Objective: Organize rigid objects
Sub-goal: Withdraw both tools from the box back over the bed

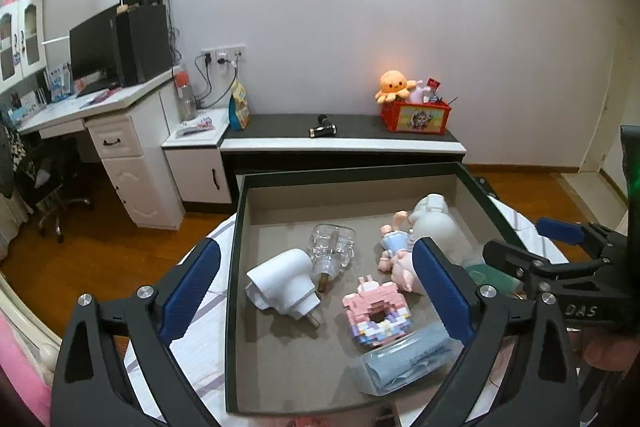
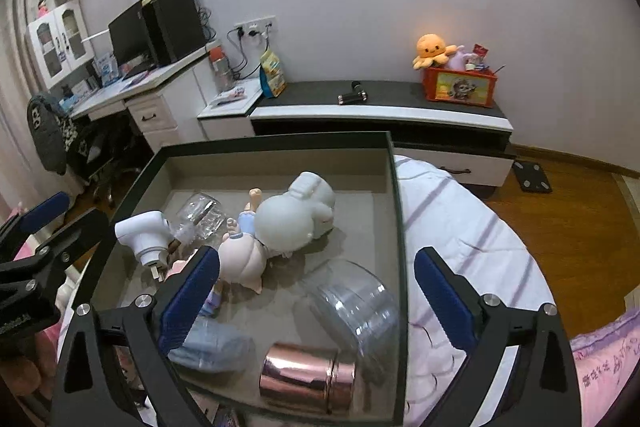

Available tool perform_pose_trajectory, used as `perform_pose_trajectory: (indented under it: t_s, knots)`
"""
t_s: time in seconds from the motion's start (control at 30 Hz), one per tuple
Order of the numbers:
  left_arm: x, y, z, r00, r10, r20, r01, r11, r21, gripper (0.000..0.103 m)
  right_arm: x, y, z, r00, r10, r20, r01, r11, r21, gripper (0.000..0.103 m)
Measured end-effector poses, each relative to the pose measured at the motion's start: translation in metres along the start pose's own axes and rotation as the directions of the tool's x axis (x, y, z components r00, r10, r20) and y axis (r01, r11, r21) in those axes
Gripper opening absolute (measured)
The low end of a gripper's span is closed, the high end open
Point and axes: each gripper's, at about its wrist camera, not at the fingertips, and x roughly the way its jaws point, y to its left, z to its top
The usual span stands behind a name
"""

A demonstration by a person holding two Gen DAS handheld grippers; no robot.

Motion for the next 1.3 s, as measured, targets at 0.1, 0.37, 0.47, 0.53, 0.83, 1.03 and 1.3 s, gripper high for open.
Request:
perform_pose_trajectory:
  t_s: [0.1,0.37,0.47,0.53,0.83,1.03,1.3]
  knots:
    - [-0.017,-0.003,-0.003,1.000,0.002,0.022,-0.003,1.000,0.007,0.101,-0.017,0.004,-0.006,1.000,0.011,0.027,-0.011,1.000,0.003,0.103]
    - [-0.064,-0.009,-0.013,0.997,-0.004,0.073,0.002,1.000,0.025,0.103,-0.062,0.012,-0.016,0.994,0.019,0.108,-0.018,1.000,-0.011,0.103]
    - [-0.084,-0.009,-0.022,0.996,-0.006,0.092,0.004,1.000,0.020,0.103,-0.081,0.019,-0.024,0.989,-0.003,0.147,0.005,1.000,-0.012,0.103]
    - [-0.092,-0.010,-0.026,0.995,-0.007,0.096,0.006,1.000,0.015,0.103,-0.093,0.022,-0.030,0.985,-0.016,0.170,0.019,1.000,-0.013,0.103]
    - [-0.130,-0.007,-0.050,0.993,0.006,0.121,-0.003,1.000,-0.020,0.103,-0.141,0.036,-0.050,0.967,-0.045,0.251,0.056,0.998,-0.035,0.103]
    - [-0.150,-0.007,-0.066,0.992,0.003,0.127,0.002,0.999,-0.040,0.103,-0.170,0.044,-0.063,0.951,-0.065,0.303,0.083,0.995,-0.047,0.103]
    - [-0.169,-0.006,-0.085,0.992,-0.006,0.122,0.013,0.998,-0.058,0.103,-0.193,0.049,-0.084,0.944,-0.070,0.321,0.092,0.994,-0.053,0.103]
